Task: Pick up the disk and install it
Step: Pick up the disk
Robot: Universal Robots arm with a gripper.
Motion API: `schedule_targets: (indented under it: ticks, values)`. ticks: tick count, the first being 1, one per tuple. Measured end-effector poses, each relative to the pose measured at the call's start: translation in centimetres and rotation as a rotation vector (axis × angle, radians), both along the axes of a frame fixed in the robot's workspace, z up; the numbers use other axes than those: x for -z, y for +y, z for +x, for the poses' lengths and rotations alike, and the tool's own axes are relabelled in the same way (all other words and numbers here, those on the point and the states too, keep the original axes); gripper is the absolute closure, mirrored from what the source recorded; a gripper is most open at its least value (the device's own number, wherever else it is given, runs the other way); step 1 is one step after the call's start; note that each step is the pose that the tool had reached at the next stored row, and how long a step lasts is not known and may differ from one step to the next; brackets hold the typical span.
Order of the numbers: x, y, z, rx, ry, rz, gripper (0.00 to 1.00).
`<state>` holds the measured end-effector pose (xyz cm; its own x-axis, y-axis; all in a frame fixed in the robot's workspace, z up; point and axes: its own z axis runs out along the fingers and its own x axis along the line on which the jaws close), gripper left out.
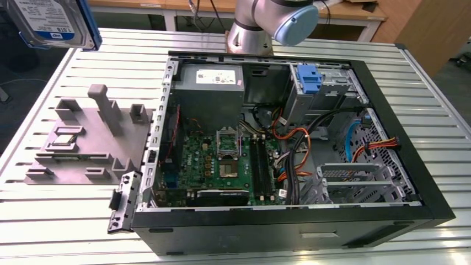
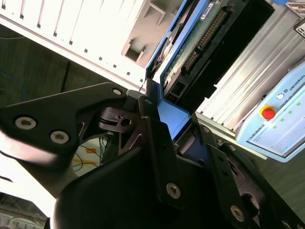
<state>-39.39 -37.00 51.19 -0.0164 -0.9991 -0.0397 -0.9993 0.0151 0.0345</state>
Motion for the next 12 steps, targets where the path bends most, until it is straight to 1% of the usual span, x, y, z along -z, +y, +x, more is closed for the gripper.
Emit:
schedule_targets:
  ticks: [1,6,8,9,12]
  values:
    - [0.0,-0.03,0.01,0.0,0.0001,0.0,0.63]
    - [0.0,-0.45,0.01,0.0,0.0,-0.0001,0.63]
    - [0.0,-0.54,0.17,0.0,0.0,-0.0002,0.63]
    - [0.0,-0.57,0.34,0.0,-0.0001,-0.0001,0.63]
    - [0.0,-0.58,1.27,0.0,0.0,-0.0002,0.63]
